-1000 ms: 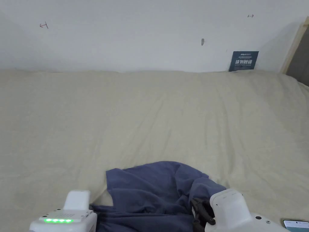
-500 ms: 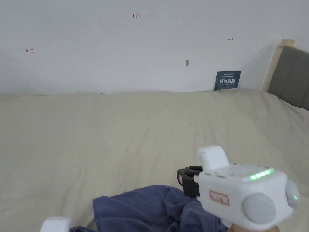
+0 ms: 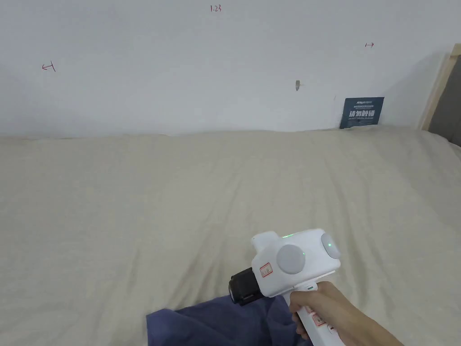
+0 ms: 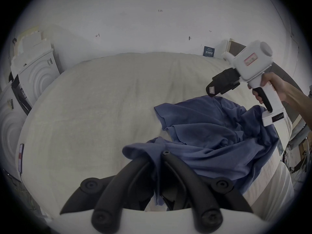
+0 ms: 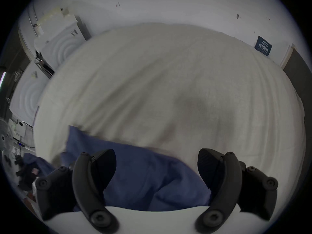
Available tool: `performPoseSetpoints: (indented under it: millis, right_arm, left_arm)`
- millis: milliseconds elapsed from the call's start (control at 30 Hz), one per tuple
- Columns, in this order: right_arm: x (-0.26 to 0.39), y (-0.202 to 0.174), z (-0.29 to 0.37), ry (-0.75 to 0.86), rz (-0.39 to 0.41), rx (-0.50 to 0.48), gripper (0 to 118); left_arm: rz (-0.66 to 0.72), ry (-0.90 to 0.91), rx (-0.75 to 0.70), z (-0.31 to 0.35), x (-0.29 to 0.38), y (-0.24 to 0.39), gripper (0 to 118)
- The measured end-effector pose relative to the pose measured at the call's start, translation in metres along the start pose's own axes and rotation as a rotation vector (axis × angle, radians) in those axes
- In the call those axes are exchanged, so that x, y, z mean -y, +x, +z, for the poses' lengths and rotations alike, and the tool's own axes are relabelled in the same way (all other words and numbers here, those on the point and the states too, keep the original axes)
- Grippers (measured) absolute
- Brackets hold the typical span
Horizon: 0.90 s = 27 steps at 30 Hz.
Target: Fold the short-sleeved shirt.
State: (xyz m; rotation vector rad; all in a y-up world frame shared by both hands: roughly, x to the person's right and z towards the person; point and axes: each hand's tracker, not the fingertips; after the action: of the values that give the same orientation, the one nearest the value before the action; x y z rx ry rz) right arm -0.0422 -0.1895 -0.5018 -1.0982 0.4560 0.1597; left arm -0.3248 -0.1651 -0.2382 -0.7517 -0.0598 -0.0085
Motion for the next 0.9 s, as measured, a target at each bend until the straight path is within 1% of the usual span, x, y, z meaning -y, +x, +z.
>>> performPoseSetpoints:
  millis: [33,67,100,167,200,267,367,400,433,467,500,533,567,600,667,733,833,900]
  right_arm:
    - [-0.001,0.001,-0.01,-0.016,-0.001,0.014,105]
    - [0.001,-0.001,-0.014,-0.015,-0.02,-0.005,105]
    - [0.001,0.0,-0.022,-0.032,-0.02,-0.018,105]
    - [0.005,-0.004,-0.03,-0.067,-0.026,-0.001,105]
    - [0.008,-0.011,-0.026,-0.035,0.015,0.023,105]
    - [0.014,-0.022,-0.026,-0.029,0.079,0.077,102]
    - [0.024,-0.04,-0.017,-0.006,0.069,0.09,91]
    - [0.026,-0.044,-0.015,-0.003,0.062,0.097,84]
    - [0.027,-0.049,-0.012,0.001,0.078,0.1,72]
    - [0.026,-0.051,-0.005,0.008,0.086,0.098,57]
    - [0.028,-0.057,-0.002,0.014,0.101,0.104,36]
    - [0.03,-0.062,0.001,0.019,0.132,0.119,16]
    - [0.029,-0.059,0.0,0.023,0.13,0.116,14]
    - [0.03,-0.06,-0.001,0.031,0.136,0.167,14]
    - [0.032,-0.061,-0.002,0.029,0.182,0.159,13]
    - [0.026,-0.059,0.007,0.021,0.151,0.151,12]
    - [0.02,-0.051,0.027,0.038,0.103,0.09,11]
    - [0.013,-0.043,0.042,0.089,0.107,0.119,10]
  left_arm:
    - [0.0,-0.006,0.002,-0.001,0.0,-0.001,3]
    - [0.003,-0.004,0.006,-0.001,0.0,-0.002,3]
    - [0.006,-0.001,0.011,-0.001,0.001,-0.003,3]
    - [0.013,0.0,0.015,-0.003,0.001,-0.003,3]
    - [0.015,-0.002,0.015,-0.005,0.002,-0.003,3]
    - [0.02,-0.014,0.014,-0.007,0.002,-0.003,3]
    - [0.031,-0.009,0.014,-0.007,0.004,-0.003,3]
    - [0.035,-0.008,0.013,-0.007,0.004,-0.003,3]
    - [0.038,-0.007,0.014,-0.007,0.004,-0.003,3]
    - [0.036,-0.007,0.017,-0.006,0.004,-0.003,3]
    - [0.034,-0.009,0.012,-0.005,0.004,-0.003,3]
    - [0.03,-0.012,0.01,-0.004,0.003,-0.002,3]
    - [0.027,-0.011,0.013,-0.003,0.003,-0.002,3]
    - [0.028,-0.01,0.011,-0.003,0.002,-0.002,3]
    - [0.033,-0.009,0.014,0.0,0.002,-0.002,3]
    - [0.04,-0.009,0.014,0.002,0.001,-0.002,3]
    - [0.029,-0.006,0.012,0.005,-0.001,-0.002,3]
    - [0.023,-0.002,0.008,0.009,-0.004,-0.002,3]
